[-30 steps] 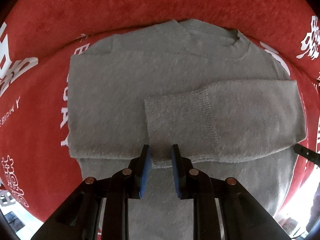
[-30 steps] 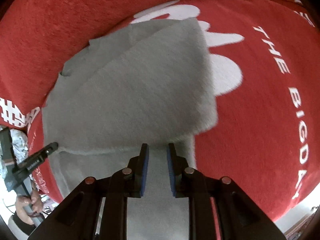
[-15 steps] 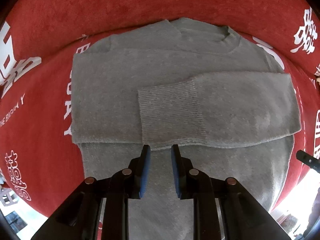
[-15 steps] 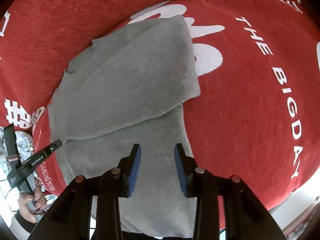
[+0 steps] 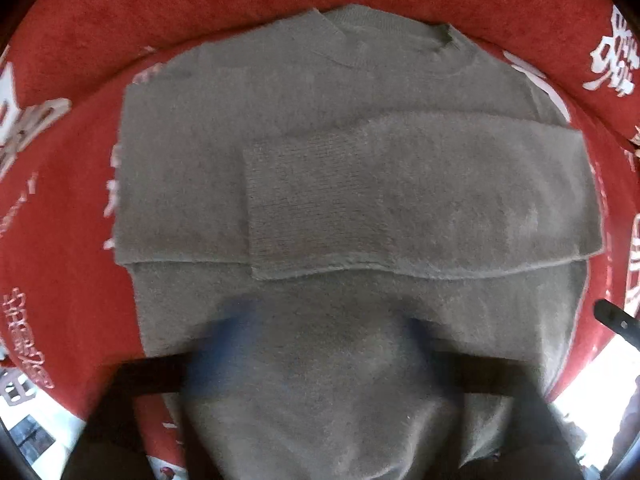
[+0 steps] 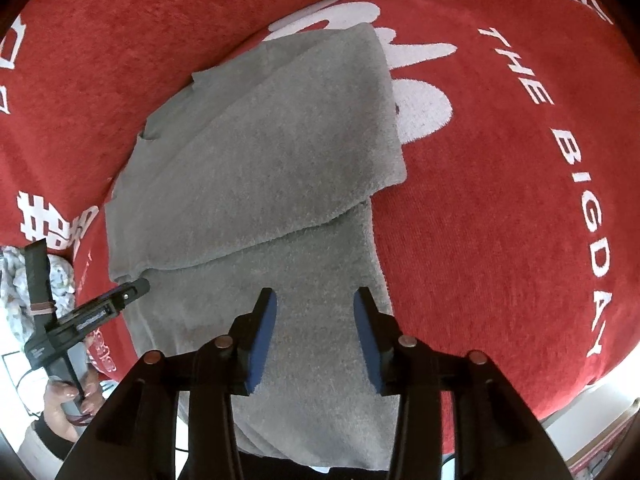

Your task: Fold small clothes

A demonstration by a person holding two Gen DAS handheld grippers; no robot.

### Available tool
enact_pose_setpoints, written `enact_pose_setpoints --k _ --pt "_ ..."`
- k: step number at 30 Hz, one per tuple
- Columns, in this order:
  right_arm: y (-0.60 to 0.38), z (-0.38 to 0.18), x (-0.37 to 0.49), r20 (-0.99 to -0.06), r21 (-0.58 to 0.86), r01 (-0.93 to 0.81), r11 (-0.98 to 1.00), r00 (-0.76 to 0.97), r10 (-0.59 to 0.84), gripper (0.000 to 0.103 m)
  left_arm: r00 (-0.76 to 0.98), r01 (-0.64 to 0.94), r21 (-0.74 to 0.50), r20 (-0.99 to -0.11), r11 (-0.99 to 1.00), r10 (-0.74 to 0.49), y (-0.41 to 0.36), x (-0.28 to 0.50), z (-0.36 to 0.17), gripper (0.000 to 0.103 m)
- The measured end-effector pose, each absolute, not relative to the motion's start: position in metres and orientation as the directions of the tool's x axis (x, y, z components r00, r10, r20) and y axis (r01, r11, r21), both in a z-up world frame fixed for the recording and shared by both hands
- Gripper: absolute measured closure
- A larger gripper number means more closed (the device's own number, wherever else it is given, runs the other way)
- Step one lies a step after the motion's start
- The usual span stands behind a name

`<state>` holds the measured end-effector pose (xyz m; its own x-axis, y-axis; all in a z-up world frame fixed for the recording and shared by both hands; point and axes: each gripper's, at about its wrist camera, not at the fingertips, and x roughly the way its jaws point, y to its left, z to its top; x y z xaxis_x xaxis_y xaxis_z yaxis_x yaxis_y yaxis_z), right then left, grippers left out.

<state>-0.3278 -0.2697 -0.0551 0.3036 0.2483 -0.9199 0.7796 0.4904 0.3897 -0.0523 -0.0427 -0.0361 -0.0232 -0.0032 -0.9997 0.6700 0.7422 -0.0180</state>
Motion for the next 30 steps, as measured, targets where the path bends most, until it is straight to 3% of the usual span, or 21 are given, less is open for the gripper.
enact_pose_setpoints --k 4,10,19,30 --pt "-0.272 -0.056 -0.330 -0.913 0.406 0.770 0.492 0.314 0.262 0.052 0.066 0.702 0.079 -0.997 0.708 0.045 -0.052 -0.059 -0.031 0.001" --pt "-0.275 -0.056 -0.332 -0.892 0.449 0.733 0.512 0.333 0.306 0.051 0.057 0.649 0.091 -0.996 0.755 0.072 -0.063 -0.057 -0.038 0.001" --pt "-0.279 -0.070 -0.347 -0.842 0.526 0.677 0.515 0.329 0.428 0.050 0.023 0.562 0.086 -0.996 0.823 0.088 -0.030 -0.077 -0.045 0.001" --pt "-0.254 -0.102 -0.383 -0.790 0.560 0.667 0.491 0.251 0.560 0.050 -0.084 0.478 -0.010 -0.996 0.878 0.034 0.045 -0.107 -0.047 0.001"
